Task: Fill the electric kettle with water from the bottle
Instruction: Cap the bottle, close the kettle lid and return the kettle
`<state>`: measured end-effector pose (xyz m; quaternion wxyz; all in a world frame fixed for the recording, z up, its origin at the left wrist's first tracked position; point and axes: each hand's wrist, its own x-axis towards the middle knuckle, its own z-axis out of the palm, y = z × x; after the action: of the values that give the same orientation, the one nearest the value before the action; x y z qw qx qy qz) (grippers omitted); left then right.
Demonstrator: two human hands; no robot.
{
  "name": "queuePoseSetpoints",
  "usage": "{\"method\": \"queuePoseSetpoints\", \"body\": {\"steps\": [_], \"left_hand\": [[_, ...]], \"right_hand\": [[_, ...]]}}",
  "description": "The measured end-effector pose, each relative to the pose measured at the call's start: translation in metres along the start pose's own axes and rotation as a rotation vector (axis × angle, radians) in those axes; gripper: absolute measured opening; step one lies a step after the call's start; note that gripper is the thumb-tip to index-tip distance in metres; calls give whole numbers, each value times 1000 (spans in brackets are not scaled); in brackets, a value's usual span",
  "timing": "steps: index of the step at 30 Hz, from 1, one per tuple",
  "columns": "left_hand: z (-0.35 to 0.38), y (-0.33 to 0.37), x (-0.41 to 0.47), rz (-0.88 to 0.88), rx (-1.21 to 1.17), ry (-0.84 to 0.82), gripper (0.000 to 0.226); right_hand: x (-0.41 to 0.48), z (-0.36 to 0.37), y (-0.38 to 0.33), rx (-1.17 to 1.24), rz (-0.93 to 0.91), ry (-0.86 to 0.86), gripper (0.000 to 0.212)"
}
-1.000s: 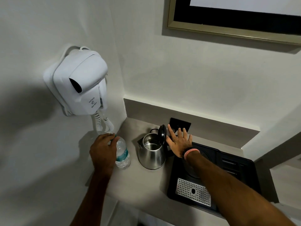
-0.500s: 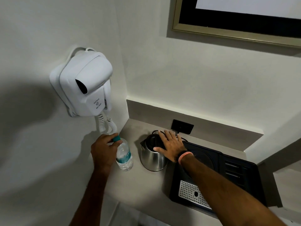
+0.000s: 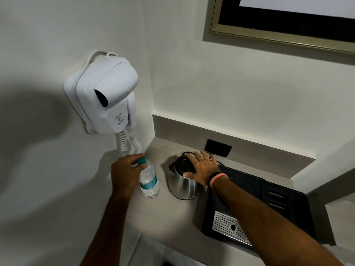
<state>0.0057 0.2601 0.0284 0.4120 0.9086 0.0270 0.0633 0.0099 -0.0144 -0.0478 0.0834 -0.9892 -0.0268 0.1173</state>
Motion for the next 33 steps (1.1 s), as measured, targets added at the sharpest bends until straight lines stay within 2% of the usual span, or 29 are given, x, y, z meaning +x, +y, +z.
{"method": "queuePoseSetpoints", "body": {"steps": [2, 5, 6, 8, 10, 13, 16, 22, 26, 33], "left_hand": [[-1, 2, -4, -37, 2, 12, 53], [12, 16, -15, 175, 38, 227, 37], [24, 23, -19, 257, 57, 209, 35], [58, 32, -24, 307, 112, -77, 53], [95, 27, -27, 313, 279, -313, 76], [128, 9, -26, 353, 561, -443, 87], [142, -1, -27, 354, 651, -429, 93], [149, -6, -29, 320, 656, -383, 90], [150, -4, -28, 301, 698, -407, 97], [147, 0, -30, 228, 549, -459, 105]], "right_hand": [[1, 0, 1, -2, 9, -9, 90], [0, 0, 0, -4, 12, -21, 90], [0, 0, 0, -3, 11, -25, 90], [-2, -1, 0, -3, 14, -37, 89], [-2, -2, -1, -4, 23, -44, 89], [-2, -1, -2, -12, 33, -44, 89], [-1, 2, 0, -19, 35, -36, 90], [-2, 9, 3, 3, 56, -17, 90], [-3, 11, 5, 21, 72, -27, 90], [-3, 11, 4, 90, 75, -69, 90]]}}
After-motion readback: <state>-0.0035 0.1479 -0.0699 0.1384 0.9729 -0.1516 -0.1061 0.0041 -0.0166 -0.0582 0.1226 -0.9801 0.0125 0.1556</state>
